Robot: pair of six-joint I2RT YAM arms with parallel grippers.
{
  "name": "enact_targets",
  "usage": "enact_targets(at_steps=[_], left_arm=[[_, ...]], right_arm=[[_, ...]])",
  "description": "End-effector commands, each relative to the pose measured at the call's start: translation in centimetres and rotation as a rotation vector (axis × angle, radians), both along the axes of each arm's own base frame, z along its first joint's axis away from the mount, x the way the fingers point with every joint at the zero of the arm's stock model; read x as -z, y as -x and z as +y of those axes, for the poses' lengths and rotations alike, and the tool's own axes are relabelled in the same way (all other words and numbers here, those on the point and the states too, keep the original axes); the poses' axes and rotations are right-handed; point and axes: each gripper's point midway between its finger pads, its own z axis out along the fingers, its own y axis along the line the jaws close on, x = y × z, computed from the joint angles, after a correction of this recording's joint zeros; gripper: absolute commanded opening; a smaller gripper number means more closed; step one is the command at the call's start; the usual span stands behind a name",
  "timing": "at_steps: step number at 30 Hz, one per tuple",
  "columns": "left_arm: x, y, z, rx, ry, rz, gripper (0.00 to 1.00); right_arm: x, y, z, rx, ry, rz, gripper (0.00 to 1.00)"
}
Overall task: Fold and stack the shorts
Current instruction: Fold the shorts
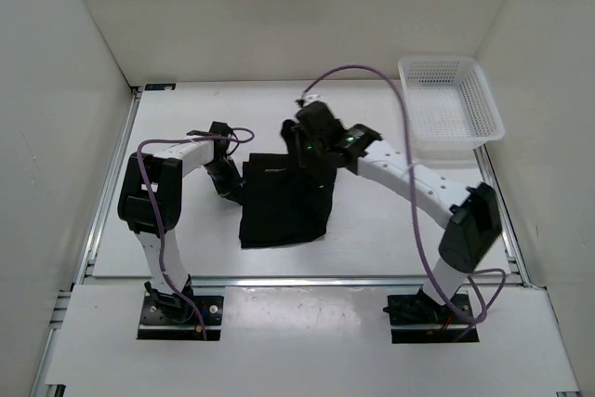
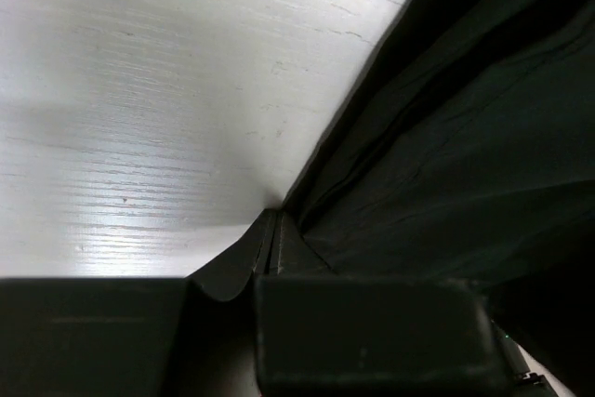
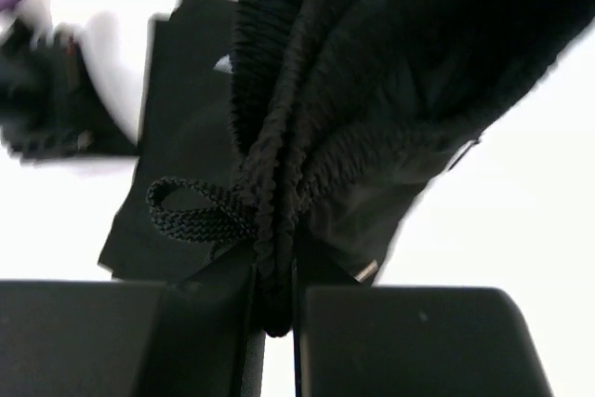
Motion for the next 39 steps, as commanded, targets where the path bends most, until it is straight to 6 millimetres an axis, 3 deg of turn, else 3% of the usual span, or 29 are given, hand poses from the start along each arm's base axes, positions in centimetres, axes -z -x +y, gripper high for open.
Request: enact_targets(at_steps=[1, 2, 3, 5, 6, 7, 8, 10, 11, 12, 13, 15, 16, 17, 19, 20, 23, 24, 26, 27, 30, 31, 33, 35, 36, 37, 39], left_arm=[[0.3, -1.1, 0.0, -0.005, -0.009, -0.034, 0.10], [0.0, -1.2, 0.0, -0.005, -0.007, -0.044, 0.10], [0.2, -0.9, 0.1, -0.005, -0.009, -0.034, 0.10], [-0.1, -1.0, 0.0, -0.014, -0.006, -0.044, 0.10], [-0.5, -1.1, 0.0, -0.014, -0.004, -0.054, 0.10], [-0.8, -1.2, 0.0, -0.001, -0.003, -0.066, 0.10], [-1.1, -1.3, 0.0, -0.001, 0.000, -0.078, 0.10], [-2.4, -1.4, 1.2, -0.016, 0.014, -0.103, 0.36], [-2.9, -1.8, 1.9, -0.018, 0.014, -0.125, 0.50], [-3.4, -1.6, 2.6, -0.030, 0.020, -0.125, 0.55], [-4.7, -1.9, 4.3, -0.049, 0.003, -0.146, 0.68], [-6.1, -2.2, 5.9, -0.061, -0.013, -0.173, 0.75], [-6.6, -2.0, 7.3, -0.086, -0.033, -0.164, 0.75], [-7.3, -2.5, 7.9, -0.078, -0.047, -0.182, 0.75], [-9.0, -2.8, 8.8, -0.095, -0.084, -0.220, 0.72], [-9.6, -2.9, 9.2, -0.096, -0.086, -0.235, 0.71], [-12.3, -3.5, 9.1, -0.090, -0.100, -0.314, 0.50], [-13.2, -3.9, 8.2, -0.065, -0.102, -0.348, 0.43], [-14.2, -4.0, 6.5, -0.019, -0.083, -0.377, 0.31], [-14.8, -4.0, 4.5, 0.033, -0.062, -0.396, 0.28], [-14.4, -3.5, 0.4, 0.143, -0.022, -0.392, 0.26], [-14.0, -3.5, -0.4, 0.165, -0.019, -0.388, 0.26], [-12.4, -3.6, -1.9, 0.206, -0.018, -0.353, 0.26], [-10.3, -4.1, -1.3, 0.209, -0.070, -0.312, 0.26], [-9.1, -3.8, -1.0, 0.210, -0.087, -0.281, 0.22], [-7.9, -3.7, -0.1, 0.201, -0.097, -0.251, 0.13], [-5.9, -3.1, 0.4, 0.196, -0.107, -0.200, 0.11]], right_arm=[[0.1, 1.5, 4.5, -0.091, 0.095, -0.040, 0.00], [0.5, 2.0, 5.6, -0.114, 0.105, -0.032, 0.00], [2.2, 2.9, 7.6, -0.155, 0.131, -0.013, 0.00], [1.6, 3.2, 9.8, -0.186, 0.122, -0.022, 0.00], [2.6, 3.8, 11.2, -0.213, 0.140, -0.010, 0.00], [2.3, 4.1, 12.0, -0.225, 0.134, -0.015, 0.10], [0.8, 4.2, 12.8, -0.233, 0.116, -0.029, 0.36], [-0.2, 4.6, 13.0, -0.237, 0.108, -0.045, 0.85], [-0.7, 4.7, 12.7, -0.237, 0.100, -0.050, 0.92], [-1.4, 5.3, 11.7, -0.236, 0.095, -0.054, 0.96], [-1.5, 5.1, 10.6, -0.211, 0.098, -0.052, 0.97], [-3.1, 5.7, 8.6, -0.186, 0.061, -0.064, 0.97], [-1.2, 5.9, 7.0, -0.165, 0.090, -0.034, 0.96], [-2.3, 6.1, 5.8, -0.139, 0.043, -0.037, 0.92], [-1.1, 6.4, 3.7, -0.091, 0.043, -0.006, 0.84], [1.5, 7.2, 2.0, -0.075, 0.080, 0.051, 0.74], [2.4, 7.6, -1.0, 0.006, 0.020, 0.100, 0.52], [4.5, 8.3, -2.1, 0.018, 0.042, 0.141, 0.37], [5.3, 8.8, -3.1, 0.039, 0.024, 0.169, 0.27], [6.0, 9.3, -2.9, 0.034, 0.013, 0.195, 0.23], [7.2, 9.7, -2.6, 0.012, -0.015, 0.236, 0.25], [8.0, 9.7, -2.2, 0.001, -0.009, 0.262, 0.27], [7.7, 9.5, -0.4, -0.037, -0.050, 0.282, 0.29], [8.6, 8.8, 1.0, -0.049, -0.051, 0.303, 0.31], [8.9, 8.3, 1.3, -0.048, -0.058, 0.311, 0.31], [10.6, 8.2, 1.6, -0.054, -0.054, 0.363, 0.31], [11.1, 7.5, 2.9, -0.075, -0.089, 0.385, 0.31]])
